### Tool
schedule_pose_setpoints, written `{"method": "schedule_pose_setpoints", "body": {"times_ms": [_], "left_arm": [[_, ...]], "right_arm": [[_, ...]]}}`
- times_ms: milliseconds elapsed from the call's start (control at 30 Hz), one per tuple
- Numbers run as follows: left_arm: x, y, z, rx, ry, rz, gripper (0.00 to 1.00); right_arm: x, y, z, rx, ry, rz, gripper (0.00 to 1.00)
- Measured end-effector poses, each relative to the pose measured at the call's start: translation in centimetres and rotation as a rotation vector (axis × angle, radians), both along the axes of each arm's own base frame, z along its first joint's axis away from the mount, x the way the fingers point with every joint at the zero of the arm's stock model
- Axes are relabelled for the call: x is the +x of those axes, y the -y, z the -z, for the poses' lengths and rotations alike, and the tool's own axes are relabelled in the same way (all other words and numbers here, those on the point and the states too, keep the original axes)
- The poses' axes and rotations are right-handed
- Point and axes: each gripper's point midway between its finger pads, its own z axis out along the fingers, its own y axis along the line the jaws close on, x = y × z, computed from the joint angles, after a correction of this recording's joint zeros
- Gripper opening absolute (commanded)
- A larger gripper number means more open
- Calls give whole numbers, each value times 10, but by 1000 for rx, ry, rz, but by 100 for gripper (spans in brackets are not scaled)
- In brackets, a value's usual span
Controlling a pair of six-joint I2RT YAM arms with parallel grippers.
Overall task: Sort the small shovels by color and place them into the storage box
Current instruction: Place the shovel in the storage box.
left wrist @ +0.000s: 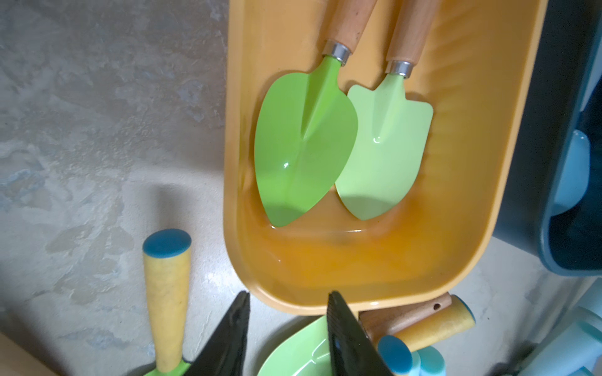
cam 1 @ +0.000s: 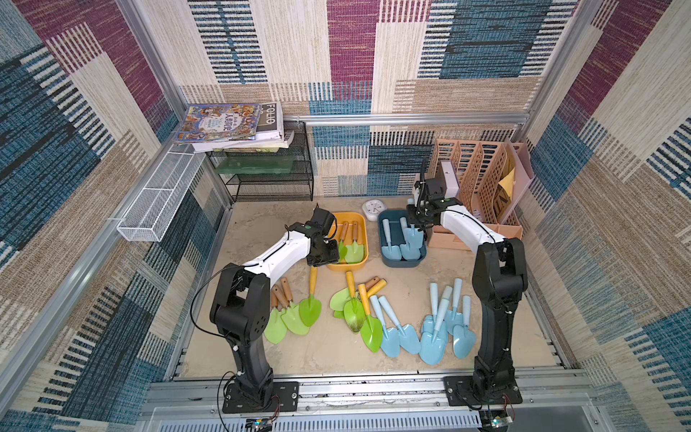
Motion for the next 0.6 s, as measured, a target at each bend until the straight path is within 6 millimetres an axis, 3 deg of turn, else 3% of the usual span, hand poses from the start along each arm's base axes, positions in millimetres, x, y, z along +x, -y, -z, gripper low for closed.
{"method": "schedule_pose_setpoints", "body": {"times_ms": [233,600], "left_arm": [[0,-1,2,-2,-10,-18,41],[-8,-4,8,7,-31,-27,43]], "right_arm": [[-2,-3,35,-9,-69,-21,18],[-10,-8,65,-15,-130,-39,29]]}}
